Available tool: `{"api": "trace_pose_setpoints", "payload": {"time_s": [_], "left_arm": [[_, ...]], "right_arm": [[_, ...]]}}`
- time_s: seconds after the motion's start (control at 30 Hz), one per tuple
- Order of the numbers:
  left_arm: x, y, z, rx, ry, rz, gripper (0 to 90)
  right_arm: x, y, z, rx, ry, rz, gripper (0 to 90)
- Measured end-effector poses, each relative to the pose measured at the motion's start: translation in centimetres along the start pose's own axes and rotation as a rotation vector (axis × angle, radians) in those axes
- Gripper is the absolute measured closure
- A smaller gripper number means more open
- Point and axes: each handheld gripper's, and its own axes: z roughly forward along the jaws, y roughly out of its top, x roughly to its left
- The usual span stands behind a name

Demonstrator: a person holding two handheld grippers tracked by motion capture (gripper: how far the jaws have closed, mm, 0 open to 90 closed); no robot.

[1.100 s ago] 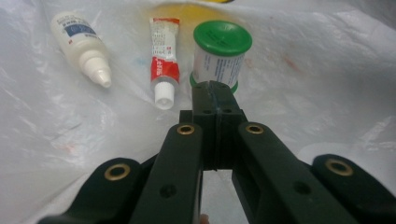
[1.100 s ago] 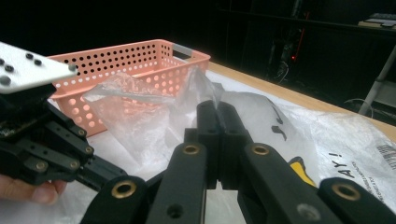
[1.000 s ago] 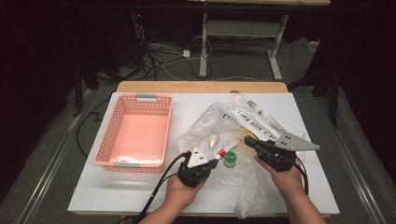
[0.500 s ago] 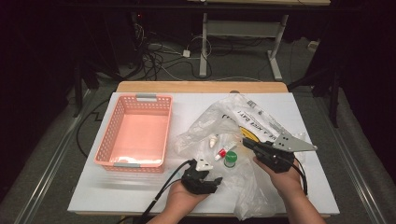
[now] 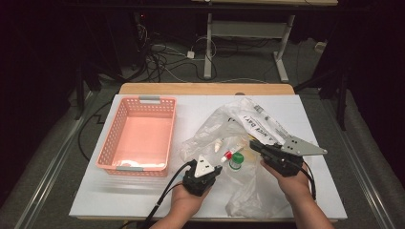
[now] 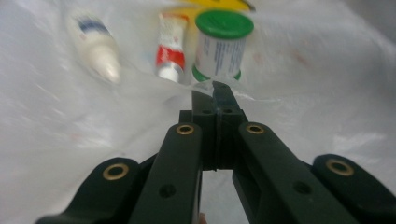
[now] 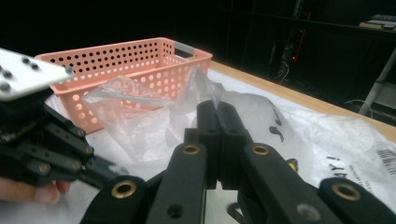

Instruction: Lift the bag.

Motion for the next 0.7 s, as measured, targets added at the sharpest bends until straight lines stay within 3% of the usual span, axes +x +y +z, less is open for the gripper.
{"api": "trace_pose_setpoints", "payload": {"time_s": [0.27,0.43,0.7], "left_arm": [[1.1,2.9,-2.6,-0.121,0.052,0.023,88.4],[1.8,6.4,-3.8,-0.203,0.083,0.046,88.4],[2.5,11.7,-3.8,-0.310,0.116,0.082,88.4]], "right_arm": [[0.0,0.9,0.0,-0.025,-0.023,-0.005,90.0],[-0.3,2.1,0.2,-0.062,-0.062,-0.008,90.0],[-1.6,4.3,0.6,-0.124,-0.132,0.005,90.0]]}}
